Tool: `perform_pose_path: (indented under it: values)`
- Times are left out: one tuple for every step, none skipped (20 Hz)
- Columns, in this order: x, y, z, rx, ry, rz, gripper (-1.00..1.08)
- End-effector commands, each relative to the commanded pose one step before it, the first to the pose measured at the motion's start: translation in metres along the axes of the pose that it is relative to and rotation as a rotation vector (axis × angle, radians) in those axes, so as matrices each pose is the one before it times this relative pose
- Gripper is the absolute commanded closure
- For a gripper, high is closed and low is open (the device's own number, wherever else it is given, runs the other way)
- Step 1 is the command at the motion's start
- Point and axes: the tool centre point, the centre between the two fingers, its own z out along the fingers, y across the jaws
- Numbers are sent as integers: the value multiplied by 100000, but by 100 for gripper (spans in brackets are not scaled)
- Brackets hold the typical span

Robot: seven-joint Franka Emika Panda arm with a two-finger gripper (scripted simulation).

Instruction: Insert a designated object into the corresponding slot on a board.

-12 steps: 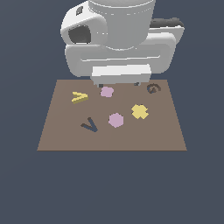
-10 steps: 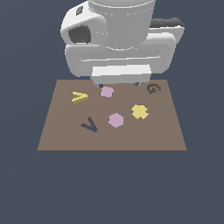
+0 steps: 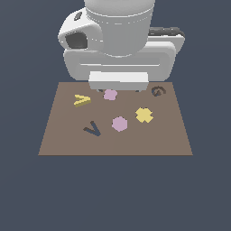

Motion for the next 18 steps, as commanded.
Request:
perform_pose_path:
  values:
    - [156,473,380,-182,-64,4321,-92]
    - [82,222,180,-83,-18,2117,-92]
    - [88,241,195,-89,-20,2296,-92]
    - [95,261,211,-96,-21,2478,-92]
    - [102,280,226,-103,-23,2660,-92]
    - [109,300,242,-110,-24,2846,-92]
    - [115,320,258,-117,-26,3034,-92]
    - [122,340,273,-123,-27,3223,-92]
    - [129,361,290,-130,-29,3415,-92]
    - [136,382,306,-137,-31,3610,-92]
    - [143,404,322,-144,-32,3807,-92]
    - [149,425,339,-150,-34,4006,-92]
    - [156,447,356,-157,-36,4207,-92]
    - [163,469,373,-164,-38,4411,-92]
    - [169,492,390,-170,-41,4616,-92]
    - [176,515,407,-177,-43,4824,-92]
    - [180,532,420,-182,-45,4974,-92]
    - [180,536,422,-182,-46,5003,-92]
